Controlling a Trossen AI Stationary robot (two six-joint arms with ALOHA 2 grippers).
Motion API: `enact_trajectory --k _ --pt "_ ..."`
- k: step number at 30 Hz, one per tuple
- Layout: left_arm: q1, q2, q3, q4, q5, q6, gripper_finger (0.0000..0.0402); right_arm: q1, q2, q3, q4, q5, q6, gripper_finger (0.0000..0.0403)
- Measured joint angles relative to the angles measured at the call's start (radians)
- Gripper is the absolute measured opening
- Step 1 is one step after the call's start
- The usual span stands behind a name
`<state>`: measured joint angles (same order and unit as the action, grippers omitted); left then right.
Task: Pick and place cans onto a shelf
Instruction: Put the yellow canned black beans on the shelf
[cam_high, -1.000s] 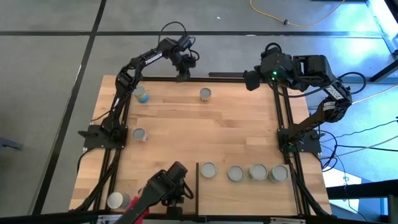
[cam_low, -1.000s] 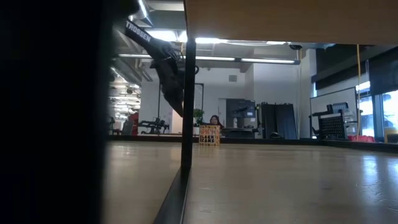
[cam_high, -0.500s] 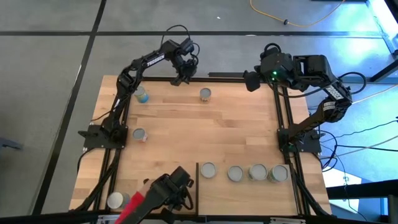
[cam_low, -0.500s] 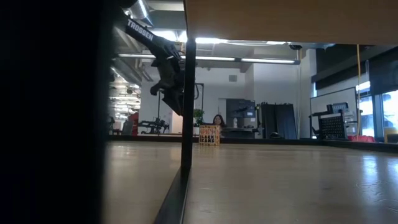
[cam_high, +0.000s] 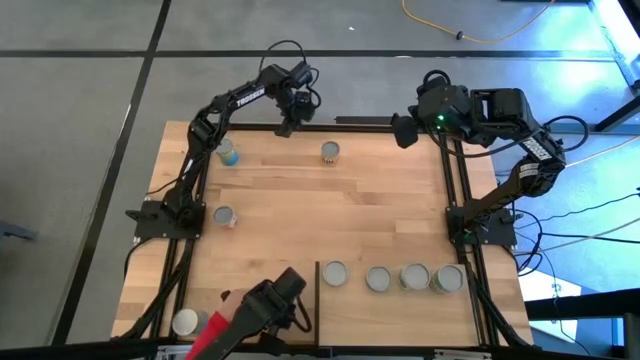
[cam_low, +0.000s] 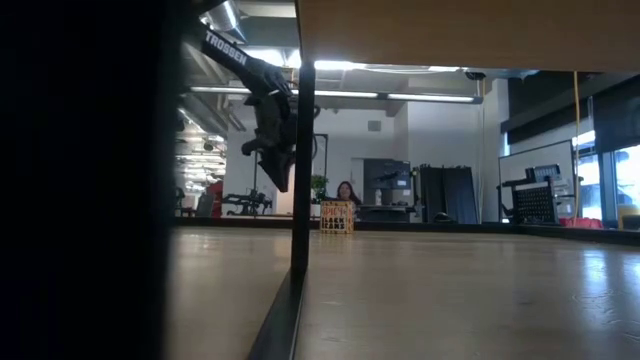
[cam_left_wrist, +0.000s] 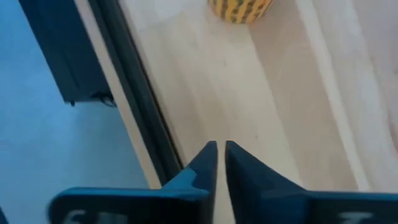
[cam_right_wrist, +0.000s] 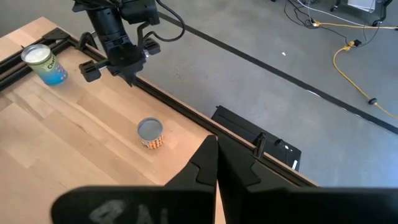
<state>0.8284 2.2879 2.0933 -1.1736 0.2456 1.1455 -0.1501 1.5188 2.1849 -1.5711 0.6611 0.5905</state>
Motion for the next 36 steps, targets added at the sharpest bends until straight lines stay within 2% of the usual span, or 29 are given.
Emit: enact_trajectory --k 4,9,14,21,25,27,33,36 --pt "0.002 0.0 0.0 -0.04 0.052 -0.115 0.0006 -0.018 0.011 0.0 0.0 -0.009 -0.004 0.0005" --pt "0.016 -0.025 0.0 -0.124 0.244 -0.126 0.0002 -0.093 0.064 0.0 0.006 -0.157 -0.083 0.0005" --pt "0.019 -0.086 0.0 -0.179 0.277 -0.137 0.0001 -0.189 0.133 0.0 0.019 -0.259 -0.162 0.0005" --pt "0.023 -0.209 0.0 -0.189 0.435 -0.154 0.0001 -0.292 0.236 0.0 0.174 -0.542 -0.416 0.0005" --pt "0.026 -0.28 0.0 -0.193 0.441 -0.2 0.0 -0.333 0.304 0.0 0.192 -0.656 -0.482 0.0005" --pt "0.032 -0.312 0.0 -0.207 0.445 -0.219 0.0 -0.346 0.333 0.0 0.192 -0.687 -0.509 0.0005" --pt "0.058 -0.391 0.0 -0.243 0.543 -0.23 0.0 -0.365 0.401 0.0 0.199 -0.799 -0.595 0.0005" --pt "0.085 -0.41 0.0 -0.298 0.617 -0.227 0.0 -0.373 0.427 0.0 0.242 -0.805 -0.597 0.0005"
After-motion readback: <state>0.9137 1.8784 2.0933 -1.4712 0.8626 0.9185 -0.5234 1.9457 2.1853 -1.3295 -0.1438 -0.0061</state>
